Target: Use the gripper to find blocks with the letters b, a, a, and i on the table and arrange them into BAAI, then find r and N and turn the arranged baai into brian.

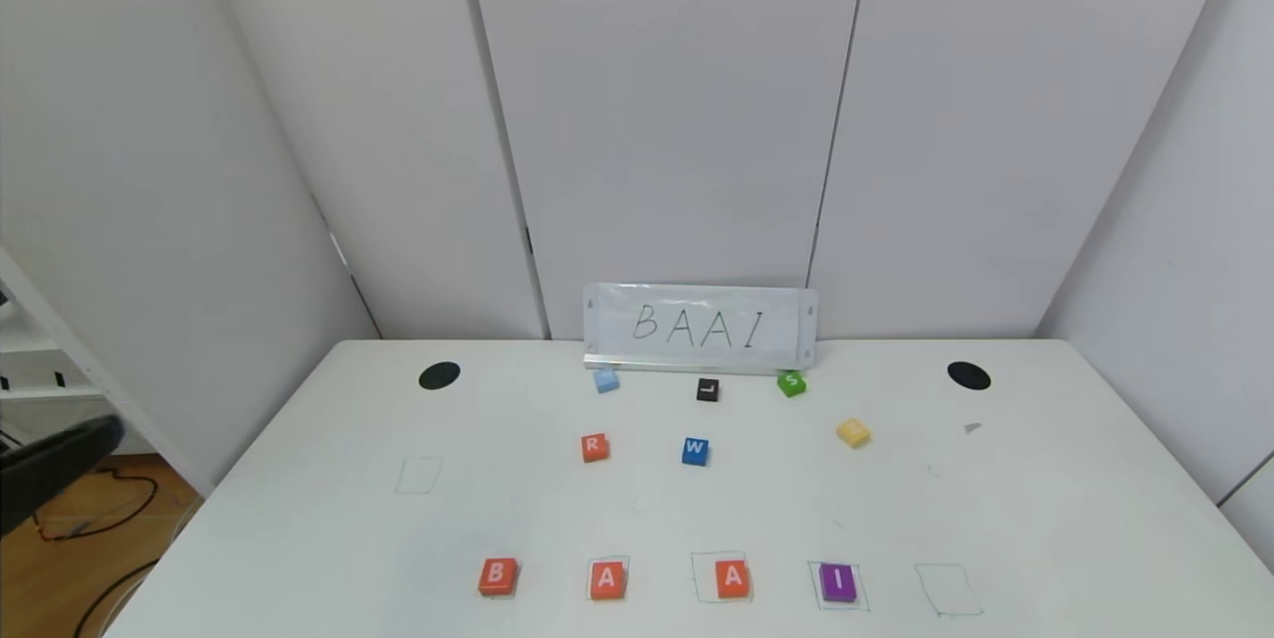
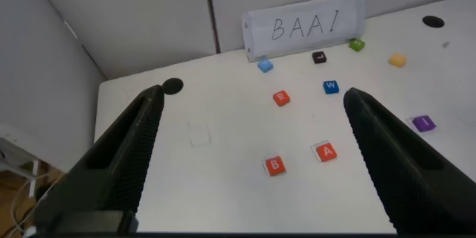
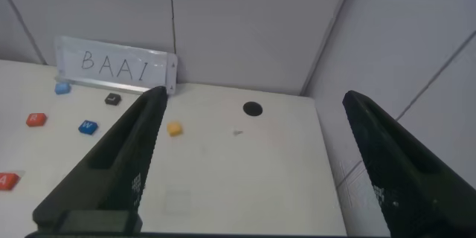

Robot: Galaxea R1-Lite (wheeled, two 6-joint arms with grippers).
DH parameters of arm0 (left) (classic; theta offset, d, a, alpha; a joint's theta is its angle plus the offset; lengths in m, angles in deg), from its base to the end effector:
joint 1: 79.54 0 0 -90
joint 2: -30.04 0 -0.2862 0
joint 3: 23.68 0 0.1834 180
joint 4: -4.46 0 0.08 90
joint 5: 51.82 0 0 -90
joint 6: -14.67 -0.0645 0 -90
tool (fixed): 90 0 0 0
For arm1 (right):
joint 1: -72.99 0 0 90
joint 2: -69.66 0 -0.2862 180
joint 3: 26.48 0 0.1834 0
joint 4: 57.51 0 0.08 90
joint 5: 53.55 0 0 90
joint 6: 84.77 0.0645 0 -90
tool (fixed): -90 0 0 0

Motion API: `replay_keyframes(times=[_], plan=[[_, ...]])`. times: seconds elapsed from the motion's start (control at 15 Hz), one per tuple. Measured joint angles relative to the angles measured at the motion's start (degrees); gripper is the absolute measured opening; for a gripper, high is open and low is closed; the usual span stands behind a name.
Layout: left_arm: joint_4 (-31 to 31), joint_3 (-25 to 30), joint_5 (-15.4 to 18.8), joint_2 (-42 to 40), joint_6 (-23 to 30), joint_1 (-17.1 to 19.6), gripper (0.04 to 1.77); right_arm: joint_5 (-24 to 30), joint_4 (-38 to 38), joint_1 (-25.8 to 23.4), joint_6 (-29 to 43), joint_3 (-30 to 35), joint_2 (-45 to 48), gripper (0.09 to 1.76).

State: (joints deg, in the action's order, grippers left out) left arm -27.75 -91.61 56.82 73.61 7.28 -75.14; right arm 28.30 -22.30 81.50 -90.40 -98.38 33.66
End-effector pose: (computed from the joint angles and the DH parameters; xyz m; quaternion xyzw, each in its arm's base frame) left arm 0.1008 -0.0129 0.2536 0.0502 0.0590 -0.1277 0.9888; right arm 0.0615 0.0000 0.2775 -0.0482 -0.0061 0.0028 0.9988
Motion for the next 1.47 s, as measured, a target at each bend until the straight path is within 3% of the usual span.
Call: replay_keyframes(times=[0.2,0.4,0.73,0.93,1.2,1.33,1.47], plan=[[-2.29,1.84,1.33,-9.84,-1.74,-1.57,1.72,0.29,4.02,-2.01,-5.03,0.54,11.89,1.7],[-6.01,1.82,1.44,-16.24,-4.77,-3.96,1.72,2.97,4.52,-7.19,-6.18,1.63,18.92,1.7],[-4.73,7.14,0.16,-27.83,-5.58,-4.47,1.72,5.17,3.8,-9.17,-7.3,9.57,30.42,1.7],[2.56,14.19,-4.06,-34.78,-5.55,-4.5,1.72,6.27,-8.05,-8.95,-5.12,16.58,34.6,1.7],[13.43,23.8,-9.4,-41.53,-4.77,-4.45,1.72,8.68,-32.55,-8.86,-5.36,32.32,35.93,1.71],[21.13,30.27,-12.19,-42.91,-3.64,-4.4,1.72,9.36,-38.79,-8.84,-5.47,39.84,36.05,1.71],[26.0,36.52,-13.03,-43.41,-3.25,-4.4,1.72,9.86,-38.83,-8.86,-5.34,45.21,36.07,1.71]])
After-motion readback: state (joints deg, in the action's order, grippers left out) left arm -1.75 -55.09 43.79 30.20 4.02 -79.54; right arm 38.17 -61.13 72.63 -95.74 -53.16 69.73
